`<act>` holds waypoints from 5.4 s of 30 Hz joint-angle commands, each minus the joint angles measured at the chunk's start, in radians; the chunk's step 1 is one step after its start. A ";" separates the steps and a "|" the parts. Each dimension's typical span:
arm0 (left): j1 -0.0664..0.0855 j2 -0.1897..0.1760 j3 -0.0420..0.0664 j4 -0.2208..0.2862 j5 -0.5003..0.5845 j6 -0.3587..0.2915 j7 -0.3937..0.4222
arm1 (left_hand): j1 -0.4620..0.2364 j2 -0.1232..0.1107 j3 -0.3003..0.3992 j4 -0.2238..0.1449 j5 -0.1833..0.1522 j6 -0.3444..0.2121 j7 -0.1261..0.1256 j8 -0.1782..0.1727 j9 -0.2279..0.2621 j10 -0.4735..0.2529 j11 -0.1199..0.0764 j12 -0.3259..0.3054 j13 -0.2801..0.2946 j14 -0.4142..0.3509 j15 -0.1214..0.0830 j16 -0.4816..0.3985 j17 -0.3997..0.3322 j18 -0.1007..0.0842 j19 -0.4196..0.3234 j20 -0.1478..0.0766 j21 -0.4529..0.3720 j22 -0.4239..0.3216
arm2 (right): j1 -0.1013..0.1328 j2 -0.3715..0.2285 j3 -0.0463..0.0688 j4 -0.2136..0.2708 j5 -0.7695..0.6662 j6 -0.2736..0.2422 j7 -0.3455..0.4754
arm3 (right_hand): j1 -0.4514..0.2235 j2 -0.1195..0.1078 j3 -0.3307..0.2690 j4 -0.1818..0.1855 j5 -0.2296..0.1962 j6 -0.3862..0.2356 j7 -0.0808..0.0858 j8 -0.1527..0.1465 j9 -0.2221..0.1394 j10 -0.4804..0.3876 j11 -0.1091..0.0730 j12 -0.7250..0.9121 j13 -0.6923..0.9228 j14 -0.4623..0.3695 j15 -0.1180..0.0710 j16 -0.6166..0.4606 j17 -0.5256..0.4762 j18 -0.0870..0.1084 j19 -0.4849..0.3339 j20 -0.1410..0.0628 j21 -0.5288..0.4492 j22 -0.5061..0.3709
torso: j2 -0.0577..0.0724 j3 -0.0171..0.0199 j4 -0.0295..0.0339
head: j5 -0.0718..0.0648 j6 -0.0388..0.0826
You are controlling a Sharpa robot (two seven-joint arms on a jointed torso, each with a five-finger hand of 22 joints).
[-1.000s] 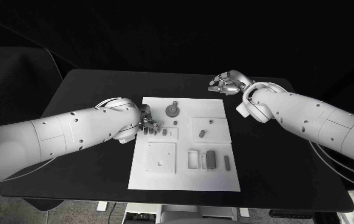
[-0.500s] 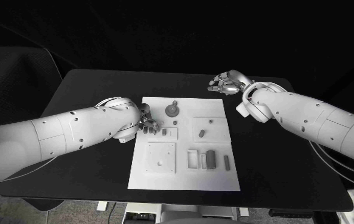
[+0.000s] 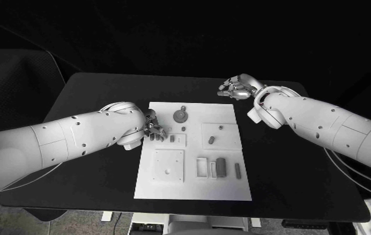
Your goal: Assemble the parts on the task board
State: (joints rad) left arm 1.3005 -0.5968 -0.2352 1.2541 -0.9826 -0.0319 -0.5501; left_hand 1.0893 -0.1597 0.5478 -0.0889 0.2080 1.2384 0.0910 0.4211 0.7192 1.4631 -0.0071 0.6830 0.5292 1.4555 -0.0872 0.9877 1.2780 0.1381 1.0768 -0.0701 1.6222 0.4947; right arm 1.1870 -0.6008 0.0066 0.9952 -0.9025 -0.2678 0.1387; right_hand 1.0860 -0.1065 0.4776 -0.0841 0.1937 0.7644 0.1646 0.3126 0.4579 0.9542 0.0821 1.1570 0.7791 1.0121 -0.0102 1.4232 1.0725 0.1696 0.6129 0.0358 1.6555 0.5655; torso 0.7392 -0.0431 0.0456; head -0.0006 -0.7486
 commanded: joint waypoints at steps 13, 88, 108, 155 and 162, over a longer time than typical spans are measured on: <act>0.002 0.001 0.001 -0.011 0.009 0.092 0.001 | 0.119 0.111 0.058 -0.041 -0.018 -0.003 0.002 0.004 0.005 -0.013 0.004 0.005 0.002 -0.018 -0.003 0.005 -0.002 0.065 -0.011 -0.001 0.002 0.001 | -0.001 0.001 0.000 0.001 -0.002 0.018 0.001 | -0.009 -0.002 0.002 0.004 -0.005 -0.001 0.006 0.005 -0.002 -0.007 0.002 0.003 -0.001 -0.006 0.000 -0.003 -0.001 -0.012 -0.008 -0.002 0.021 -0.001 | 0.000 0.0003 -0.0004 | 0.001 -0.001; 0.004 0.022 0.001 -0.025 -0.072 -0.018 0.026 | 0.009 0.042 -0.035 -0.010 -0.024 -0.073 0.024 -0.033 0.036 -0.026 0.005 0.037 0.020 -0.020 -0.002 0.027 -0.018 0.065 -0.011 0.003 0.017 0.002 | -0.003 0.001 0.000 0.000 -0.002 0.023 0.001 | -0.011 -0.001 0.004 0.004 -0.005 -0.001 0.006 0.005 -0.002 -0.007 0.002 0.004 -0.002 -0.007 0.000 -0.003 -0.002 -0.012 -0.008 -0.002 0.021 -0.002 | 0.000 -0.0001 0.0006 | -0.001 -0.002; 0.004 0.031 0.001 -0.036 -0.074 -0.010 0.023 | 0.003 0.035 -0.051 -0.017 -0.025 -0.074 0.024 -0.036 0.039 -0.030 0.005 0.040 0.022 -0.022 -0.003 0.030 -0.021 0.066 -0.013 0.003 0.018 0.002 | -0.003 0.001 0.000 0.001 -0.002 0.023 0.001 | -0.011 -0.001 0.004 0.003 -0.005 -0.001 0.006 0.005 -0.002 -0.008 0.002 0.004 -0.002 -0.007 0.000 -0.003 -0.002 -0.012 -0.008 -0.003 0.021 -0.002 | 0.000 0.0003 0.0006 | -0.003 -0.002; 0.003 0.015 0.002 -0.003 -0.029 0.045 -0.003 | 0.082 0.099 0.053 -0.043 0.134 0.030 -0.016 0.036 0.122 0.002 -0.013 0.072 0.033 -0.011 -0.013 0.093 -0.043 0.073 0.004 -0.004 0.041 0.009 | -0.005 0.001 0.000 0.000 -0.002 0.025 0.001 | -0.012 -0.001 0.005 0.003 -0.005 -0.001 0.006 0.005 -0.002 -0.008 0.002 0.004 -0.003 -0.007 0.000 -0.002 -0.002 -0.012 -0.009 -0.003 0.021 -0.002 | 0.000 -0.0006 0.0007 | -0.003 -0.004; 0.003 0.014 0.002 0.000 -0.035 0.054 -0.005 | 0.082 0.098 0.054 -0.044 0.136 0.031 -0.016 0.037 0.123 0.004 -0.013 0.073 0.033 -0.010 -0.013 0.095 -0.043 0.073 0.005 -0.004 0.042 0.010 | -0.005 0.000 0.000 0.000 -0.002 0.027 0.001 | -0.012 -0.001 0.005 0.003 -0.005 -0.001 0.006 0.005 -0.002 -0.008 0.002 0.004 -0.003 -0.007 0.000 -0.002 -0.002 -0.012 -0.009 -0.003 0.021 -0.002 | 0.000 -0.0004 0.0006 | -0.003 -0.004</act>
State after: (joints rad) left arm 1.3038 -0.5828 -0.2340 1.2508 -1.0170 0.0018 -0.5516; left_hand 1.0984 -0.1267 0.5240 -0.0624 0.3367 1.2631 0.0750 0.4523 0.8408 1.4507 -0.0094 0.7512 0.5610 1.4471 -0.0928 1.0767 1.2332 0.1403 1.0779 -0.0731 1.6535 0.5027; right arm 1.1825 -0.6007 0.0066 0.9946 -0.9025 -0.2553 0.1352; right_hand 1.0860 -0.1066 0.4776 -0.0841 0.1937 0.7649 0.1640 0.3126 0.4572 0.9542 0.0821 1.1570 0.7770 1.0125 -0.0097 1.4232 1.0710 0.1694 0.6093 0.0322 1.6555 0.5648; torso 0.7387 -0.0436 0.0462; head -0.0038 -0.7524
